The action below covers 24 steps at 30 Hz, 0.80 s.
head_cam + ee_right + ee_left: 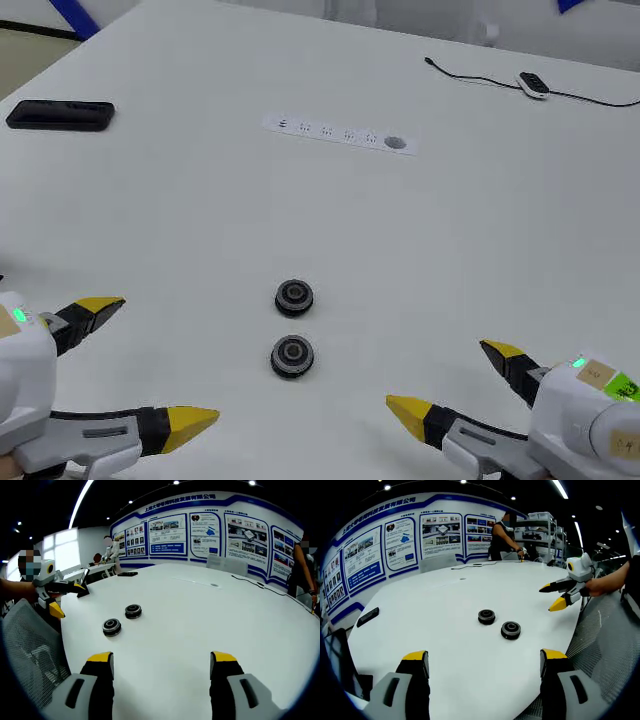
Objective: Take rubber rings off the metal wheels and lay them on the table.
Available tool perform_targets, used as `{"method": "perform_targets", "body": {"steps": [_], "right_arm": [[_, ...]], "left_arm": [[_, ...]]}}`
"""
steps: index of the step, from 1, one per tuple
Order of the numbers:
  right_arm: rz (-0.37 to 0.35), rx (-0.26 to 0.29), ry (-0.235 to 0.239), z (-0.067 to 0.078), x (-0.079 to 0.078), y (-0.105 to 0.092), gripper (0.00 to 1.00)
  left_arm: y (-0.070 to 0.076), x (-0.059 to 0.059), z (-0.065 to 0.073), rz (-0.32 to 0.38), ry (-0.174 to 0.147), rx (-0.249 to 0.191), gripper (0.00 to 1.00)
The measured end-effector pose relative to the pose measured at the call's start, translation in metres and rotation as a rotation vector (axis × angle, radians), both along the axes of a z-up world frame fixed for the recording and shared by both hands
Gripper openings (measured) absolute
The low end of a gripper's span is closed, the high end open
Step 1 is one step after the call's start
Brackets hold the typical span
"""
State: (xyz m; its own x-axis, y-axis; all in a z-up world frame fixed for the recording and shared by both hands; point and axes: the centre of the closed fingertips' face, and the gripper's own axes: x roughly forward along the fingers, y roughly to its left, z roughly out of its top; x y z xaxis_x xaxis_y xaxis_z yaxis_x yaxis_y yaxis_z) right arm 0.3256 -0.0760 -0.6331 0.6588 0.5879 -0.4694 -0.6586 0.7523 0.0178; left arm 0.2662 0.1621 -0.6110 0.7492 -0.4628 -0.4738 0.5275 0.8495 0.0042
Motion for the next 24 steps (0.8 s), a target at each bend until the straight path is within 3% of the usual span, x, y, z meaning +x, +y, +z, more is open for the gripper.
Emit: {"method": "perform_targets", "body": {"steps": [11, 16, 22, 24], "right_arm": [[-0.009, 0.023, 0.001, 0.002, 0.002, -0.001, 0.79], [-0.008, 0.035, 0.011, 0.001, 0.002, 0.001, 0.78], [-0.015, 0.062, 0.014, 0.004, 0.003, 0.003, 0.78], [-0.016, 0.070, 0.015, 0.004, 0.004, 0.003, 0.78]], "left_arm": [[-0.015, 0.008, -0.003, -0.075, 0.005, 0.027, 0.93], [-0.022, 0.016, -0.007, -0.121, 0.011, 0.055, 0.91], [-0.038, 0.030, -0.006, -0.168, -0.016, 0.077, 0.85], [-0.044, 0.034, -0.007, -0.182, -0.011, 0.077, 0.83]]}}
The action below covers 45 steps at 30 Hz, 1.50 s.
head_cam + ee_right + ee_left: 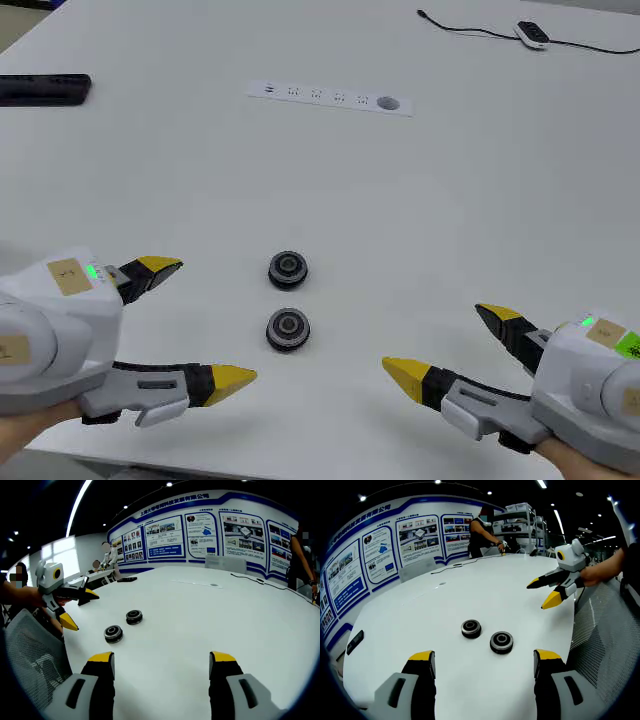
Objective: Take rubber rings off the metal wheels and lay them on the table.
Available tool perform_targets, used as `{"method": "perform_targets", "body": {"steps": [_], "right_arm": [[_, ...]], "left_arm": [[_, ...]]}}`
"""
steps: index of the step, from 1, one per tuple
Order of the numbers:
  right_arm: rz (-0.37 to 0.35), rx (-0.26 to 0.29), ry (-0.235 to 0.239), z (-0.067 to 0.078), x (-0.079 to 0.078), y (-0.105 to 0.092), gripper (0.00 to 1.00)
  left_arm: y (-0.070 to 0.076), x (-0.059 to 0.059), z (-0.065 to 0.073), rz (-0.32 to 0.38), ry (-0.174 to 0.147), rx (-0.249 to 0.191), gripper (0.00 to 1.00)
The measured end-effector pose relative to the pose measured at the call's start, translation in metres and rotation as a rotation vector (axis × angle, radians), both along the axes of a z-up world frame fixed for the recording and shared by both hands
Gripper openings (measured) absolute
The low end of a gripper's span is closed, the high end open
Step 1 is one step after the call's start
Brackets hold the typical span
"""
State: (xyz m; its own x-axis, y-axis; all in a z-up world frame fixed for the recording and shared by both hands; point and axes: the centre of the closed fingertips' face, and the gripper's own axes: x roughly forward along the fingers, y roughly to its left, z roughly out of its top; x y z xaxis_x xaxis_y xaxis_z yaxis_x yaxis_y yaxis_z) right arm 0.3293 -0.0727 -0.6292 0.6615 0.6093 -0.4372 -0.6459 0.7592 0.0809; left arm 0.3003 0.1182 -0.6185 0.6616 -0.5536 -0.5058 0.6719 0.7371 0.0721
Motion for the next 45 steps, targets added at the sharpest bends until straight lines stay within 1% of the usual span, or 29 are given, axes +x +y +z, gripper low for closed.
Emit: {"method": "perform_targets", "body": {"steps": [4, 6, 7, 10, 11, 13, 17, 22, 27, 33, 35, 37, 41, 45], "right_arm": [[-0.003, 0.011, 0.004, 0.000, 0.001, 0.000, 0.78], [-0.005, 0.015, 0.007, 0.001, 0.001, 0.000, 0.78], [-0.007, 0.019, 0.009, 0.001, 0.001, -0.001, 0.78], [-0.016, 0.035, 0.014, 0.002, 0.002, -0.001, 0.78], [-0.018, 0.037, 0.015, 0.001, 0.002, -0.002, 0.78], [-0.023, 0.043, 0.020, 0.001, 0.003, -0.002, 0.78], [-0.029, 0.053, 0.024, 0.002, 0.004, -0.003, 0.77], [-0.029, 0.056, 0.033, 0.001, 0.003, -0.002, 0.77], [-0.028, 0.055, 0.039, -0.001, 0.003, -0.001, 0.77], [-0.030, 0.059, 0.042, -0.001, 0.003, -0.001, 0.76], [-0.031, 0.058, 0.043, -0.001, 0.003, -0.001, 0.76], [-0.030, 0.058, 0.044, -0.002, 0.002, -0.001, 0.76], [-0.030, 0.060, 0.044, -0.001, 0.002, -0.001, 0.76], [-0.030, 0.062, 0.046, -0.001, 0.002, -0.001, 0.76]], "left_arm": [[-0.012, 0.007, -0.003, -0.036, 0.002, 0.004, 0.79], [-0.019, 0.011, -0.004, -0.049, -0.007, 0.012, 0.76], [-0.023, 0.013, -0.005, -0.052, -0.015, 0.007, 0.73], [-0.032, 0.017, -0.009, -0.065, -0.004, -0.009, 0.68], [-0.034, 0.018, -0.010, -0.066, -0.003, -0.012, 0.67], [-0.038, 0.020, -0.013, -0.075, 0.011, -0.023, 0.65], [-0.044, 0.022, -0.020, -0.096, 0.036, -0.021, 0.63], [-0.049, 0.021, -0.025, -0.102, 0.053, -0.027, 0.57], [-0.052, 0.020, -0.025, -0.111, 0.050, -0.034, 0.49], [-0.053, 0.020, -0.027, -0.121, 0.051, -0.028, 0.44], [-0.053, 0.019, -0.026, -0.124, 0.050, -0.034, 0.37], [-0.052, 0.020, -0.024, -0.120, 0.042, -0.038, 0.33], [-0.052, 0.020, -0.023, -0.123, 0.044, -0.042, 0.30], [-0.054, 0.019, -0.023, -0.137, 0.042, -0.042, 0.25]]}}
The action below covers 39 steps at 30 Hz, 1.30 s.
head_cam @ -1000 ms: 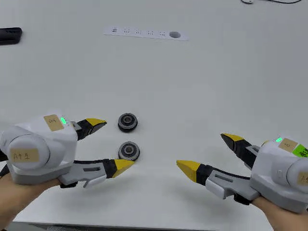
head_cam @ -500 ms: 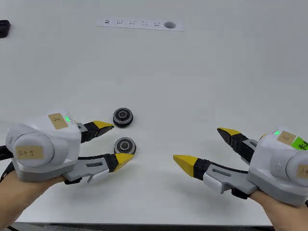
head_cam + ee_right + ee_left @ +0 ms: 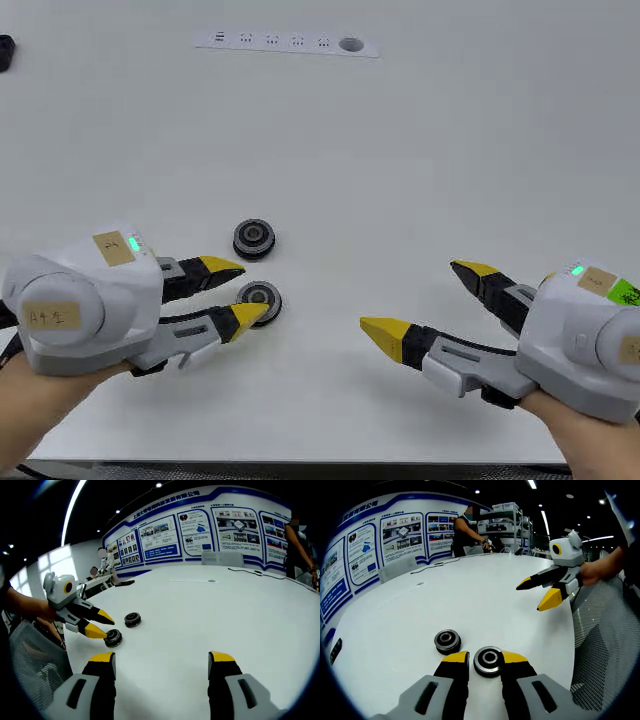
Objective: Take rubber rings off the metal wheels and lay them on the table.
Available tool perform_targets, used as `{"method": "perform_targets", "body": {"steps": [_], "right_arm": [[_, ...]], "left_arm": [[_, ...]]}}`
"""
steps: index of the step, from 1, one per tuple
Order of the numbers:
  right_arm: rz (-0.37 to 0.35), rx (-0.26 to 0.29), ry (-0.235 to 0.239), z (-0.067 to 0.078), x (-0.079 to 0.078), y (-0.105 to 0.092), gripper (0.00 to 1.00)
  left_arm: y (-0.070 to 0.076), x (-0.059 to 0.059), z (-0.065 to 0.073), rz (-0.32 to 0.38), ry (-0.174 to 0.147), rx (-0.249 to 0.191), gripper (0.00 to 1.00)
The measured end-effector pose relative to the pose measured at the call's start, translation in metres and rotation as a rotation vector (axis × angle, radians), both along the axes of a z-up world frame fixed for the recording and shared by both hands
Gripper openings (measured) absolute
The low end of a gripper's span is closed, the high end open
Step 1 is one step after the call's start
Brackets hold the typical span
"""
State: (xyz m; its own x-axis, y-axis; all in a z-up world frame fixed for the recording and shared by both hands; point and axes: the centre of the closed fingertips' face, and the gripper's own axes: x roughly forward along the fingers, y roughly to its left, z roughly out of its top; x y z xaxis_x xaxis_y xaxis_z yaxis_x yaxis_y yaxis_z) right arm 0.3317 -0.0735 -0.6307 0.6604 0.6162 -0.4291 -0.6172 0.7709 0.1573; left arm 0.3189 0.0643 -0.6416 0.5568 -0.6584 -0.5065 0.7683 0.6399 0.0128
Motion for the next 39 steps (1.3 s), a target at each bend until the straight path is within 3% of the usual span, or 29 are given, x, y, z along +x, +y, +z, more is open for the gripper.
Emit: {"method": "perform_targets", "body": {"steps": [3, 20, 31, 39], "right_arm": [[-0.002, 0.003, 0.001, 0.000, 0.000, 0.000, 0.76], [-0.011, 0.008, 0.007, -0.001, 0.001, -0.002, 0.76], [0.002, 0.004, 0.018, -0.004, -0.001, 0.001, 0.76], [0.017, 0.032, 0.028, -0.002, -0.004, 0.007, 0.76]], "left_arm": [[-0.002, -0.001, -0.001, -0.012, 0.004, -0.007, 0.20], [-0.007, -0.006, -0.008, -0.050, 0.024, 0.024, 0.18], [-0.006, -0.002, -0.009, -0.058, 0.028, 0.029, 0.15], [-0.008, 0.002, -0.010, -0.083, 0.025, 0.093, 0.13]]}}
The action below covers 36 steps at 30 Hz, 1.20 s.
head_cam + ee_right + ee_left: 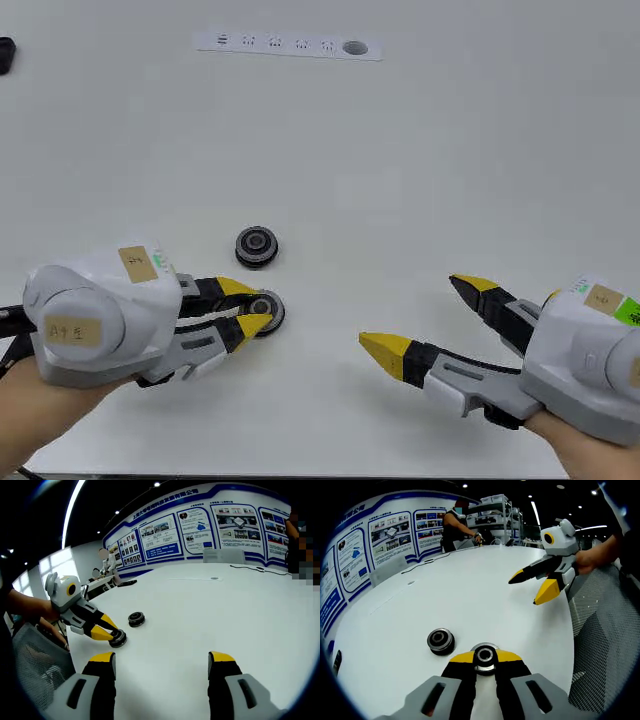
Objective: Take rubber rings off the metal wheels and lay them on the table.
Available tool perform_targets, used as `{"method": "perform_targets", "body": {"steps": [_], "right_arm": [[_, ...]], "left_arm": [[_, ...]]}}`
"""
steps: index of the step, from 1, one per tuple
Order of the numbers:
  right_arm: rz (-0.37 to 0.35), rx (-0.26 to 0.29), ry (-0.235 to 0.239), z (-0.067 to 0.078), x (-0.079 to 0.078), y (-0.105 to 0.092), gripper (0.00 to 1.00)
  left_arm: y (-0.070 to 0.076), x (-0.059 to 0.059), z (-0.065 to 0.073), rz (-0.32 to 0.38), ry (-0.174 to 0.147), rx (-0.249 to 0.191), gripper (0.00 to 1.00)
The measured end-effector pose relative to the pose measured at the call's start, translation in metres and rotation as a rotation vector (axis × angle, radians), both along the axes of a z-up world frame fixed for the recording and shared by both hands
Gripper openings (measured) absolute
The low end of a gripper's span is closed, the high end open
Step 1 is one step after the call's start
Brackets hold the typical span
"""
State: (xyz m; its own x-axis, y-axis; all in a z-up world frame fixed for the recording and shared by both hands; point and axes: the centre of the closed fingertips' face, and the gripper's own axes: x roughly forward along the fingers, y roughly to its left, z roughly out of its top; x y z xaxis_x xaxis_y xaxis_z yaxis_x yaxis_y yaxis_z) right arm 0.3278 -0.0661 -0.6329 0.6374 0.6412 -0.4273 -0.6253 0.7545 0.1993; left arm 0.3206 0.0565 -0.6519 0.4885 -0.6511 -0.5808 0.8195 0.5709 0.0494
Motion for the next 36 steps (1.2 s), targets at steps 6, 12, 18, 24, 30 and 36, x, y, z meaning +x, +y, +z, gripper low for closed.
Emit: {"method": "perform_targets", "body": {"steps": [6, 12, 18, 24, 30, 36], "right_arm": [[0.011, 0.178, 0.070, 0.013, -0.006, 0.021, 0.77], [0.019, 0.338, 0.130, 0.027, -0.002, 0.043, 0.78], [0.075, 0.440, 0.211, 0.034, -0.002, 0.070, 0.78], [0.133, 0.519, 0.307, 0.031, -0.008, 0.097, 0.77], [0.183, 0.544, 0.411, 0.021, -0.019, 0.117, 0.76], [0.198, 0.556, 0.459, 0.016, -0.023, 0.125, 0.75]], "left_arm": [[0.000, 0.000, 0.000, -0.025, 0.003, 0.023, 0.13], [-0.001, -0.002, 0.001, -0.048, 0.013, 0.044, 0.13], [-0.001, -0.004, 0.001, -0.058, 0.018, 0.043, 0.13], [0.000, -0.006, 0.001, -0.091, 0.016, 0.027, 0.13], [0.000, -0.007, 0.001, -0.106, 0.011, 0.026, 0.13], [0.002, -0.007, 0.000, -0.122, 0.012, 0.020, 0.13]]}}
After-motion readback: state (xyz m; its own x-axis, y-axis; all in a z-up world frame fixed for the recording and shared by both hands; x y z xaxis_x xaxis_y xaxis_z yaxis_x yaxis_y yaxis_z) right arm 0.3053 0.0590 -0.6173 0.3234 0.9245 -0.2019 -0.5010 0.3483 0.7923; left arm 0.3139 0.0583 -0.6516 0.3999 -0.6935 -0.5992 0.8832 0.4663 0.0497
